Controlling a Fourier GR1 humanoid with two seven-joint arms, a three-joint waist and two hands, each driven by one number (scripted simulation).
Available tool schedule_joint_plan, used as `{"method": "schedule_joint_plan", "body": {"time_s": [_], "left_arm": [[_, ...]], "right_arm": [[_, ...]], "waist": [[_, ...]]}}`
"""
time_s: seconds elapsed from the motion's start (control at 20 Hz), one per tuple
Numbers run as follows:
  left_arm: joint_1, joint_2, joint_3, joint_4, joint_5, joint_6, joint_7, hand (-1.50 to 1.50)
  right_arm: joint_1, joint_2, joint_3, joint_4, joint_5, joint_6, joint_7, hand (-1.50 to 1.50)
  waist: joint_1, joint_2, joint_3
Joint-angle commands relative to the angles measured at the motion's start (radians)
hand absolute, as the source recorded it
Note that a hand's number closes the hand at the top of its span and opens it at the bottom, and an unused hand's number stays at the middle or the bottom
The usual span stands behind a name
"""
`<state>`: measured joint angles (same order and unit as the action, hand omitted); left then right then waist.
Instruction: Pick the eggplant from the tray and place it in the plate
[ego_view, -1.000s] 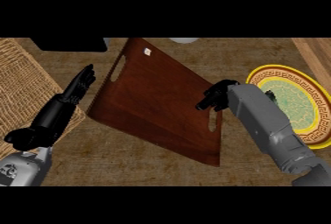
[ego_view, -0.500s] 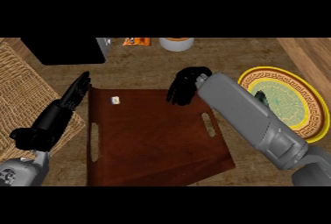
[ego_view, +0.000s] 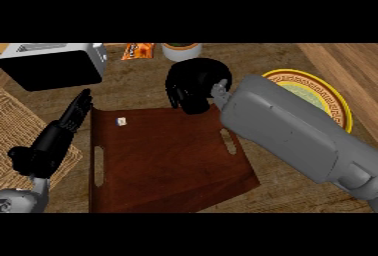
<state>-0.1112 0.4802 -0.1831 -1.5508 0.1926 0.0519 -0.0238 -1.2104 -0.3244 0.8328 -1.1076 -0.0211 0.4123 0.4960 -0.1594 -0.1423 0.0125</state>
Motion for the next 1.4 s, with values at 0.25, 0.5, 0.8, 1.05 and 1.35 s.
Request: {"method": "schedule_joint_plan", "body": {"time_s": [0.25,0.5,0.8,1.05,1.35], "left_arm": [[0.029,0.027,0.067,-0.001,0.009,0.029,-0.02,0.0],[0.072,0.017,0.063,-0.023,0.002,0.041,-0.039,0.0],[0.1,0.04,0.09,-0.085,0.025,0.016,-0.067,0.0],[0.077,0.052,0.081,-0.12,0.018,-0.006,-0.065,0.0],[0.018,0.035,0.053,-0.092,0.018,-0.058,-0.065,0.0]], "right_arm": [[0.1,-0.269,-0.067,-0.397,0.122,-0.188,-0.098,1.5],[0.234,-0.484,-0.157,-0.565,0.163,-0.288,-0.144,1.5],[0.511,-0.706,-0.24,-0.754,0.201,-0.43,-0.203,1.5],[0.801,-0.803,-0.298,-0.871,0.219,-0.604,-0.257,1.5],[1.072,-0.853,-0.473,-0.799,0.157,-0.777,-0.448,1.5]], "waist": [[-0.088,0.038,0.003],[-0.103,0.06,0.003],[-0.042,0.095,0.0],[-0.001,0.113,-0.004],[0.085,0.136,-0.009]]}}
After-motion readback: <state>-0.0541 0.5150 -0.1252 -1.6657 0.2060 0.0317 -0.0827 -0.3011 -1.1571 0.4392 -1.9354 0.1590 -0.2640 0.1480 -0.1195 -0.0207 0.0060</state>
